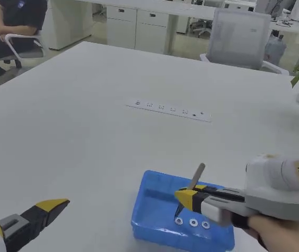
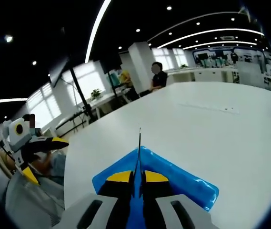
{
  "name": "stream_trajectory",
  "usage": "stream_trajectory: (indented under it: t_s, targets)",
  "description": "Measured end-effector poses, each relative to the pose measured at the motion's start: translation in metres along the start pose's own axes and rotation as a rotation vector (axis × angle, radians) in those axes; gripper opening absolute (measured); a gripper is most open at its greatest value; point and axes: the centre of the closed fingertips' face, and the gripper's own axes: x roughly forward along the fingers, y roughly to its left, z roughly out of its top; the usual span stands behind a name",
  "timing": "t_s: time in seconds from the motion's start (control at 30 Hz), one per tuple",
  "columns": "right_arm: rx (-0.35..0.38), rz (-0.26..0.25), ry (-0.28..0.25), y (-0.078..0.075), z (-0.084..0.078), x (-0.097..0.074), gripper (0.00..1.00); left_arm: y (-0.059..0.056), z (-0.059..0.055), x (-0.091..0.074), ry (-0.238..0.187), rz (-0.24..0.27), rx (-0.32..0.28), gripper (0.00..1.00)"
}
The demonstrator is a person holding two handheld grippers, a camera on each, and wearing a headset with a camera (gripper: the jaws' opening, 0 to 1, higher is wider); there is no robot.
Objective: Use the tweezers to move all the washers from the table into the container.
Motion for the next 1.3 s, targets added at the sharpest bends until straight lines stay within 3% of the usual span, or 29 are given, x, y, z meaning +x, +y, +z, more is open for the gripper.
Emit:
stream_trajectory:
  t_s: [0.2,0.47,0.67,0.87,1.07,1.3]
  targets:
    - [-0.01,0.022,-0.067,0.017,0.02,-0.012,0.04,0.008,-0.008,-0.001,0.001,0.0,0.0,0.8]
    - [-0.019,0.046,-0.088,0.036,0.021,-0.024,0.04,0.012,-0.012,-0.001,0.002,-0.001,0.0,0.8]
    - [-0.023,0.073,-0.064,0.05,0.005,-0.029,0.04,0.012,-0.013,-0.001,0.003,-0.002,0.001,0.8]
    - [-0.02,0.09,-0.004,0.059,-0.026,-0.029,0.04,0.011,-0.014,-0.001,0.006,-0.005,0.003,0.8]
    - [-0.021,0.081,0.054,0.057,-0.051,-0.027,0.04,0.011,-0.014,-0.001,0.007,-0.003,0.003,0.8]
    - [-0.018,0.081,0.088,0.057,-0.064,-0.023,0.04,0.009,-0.014,0.0,0.01,-0.005,0.003,0.8]
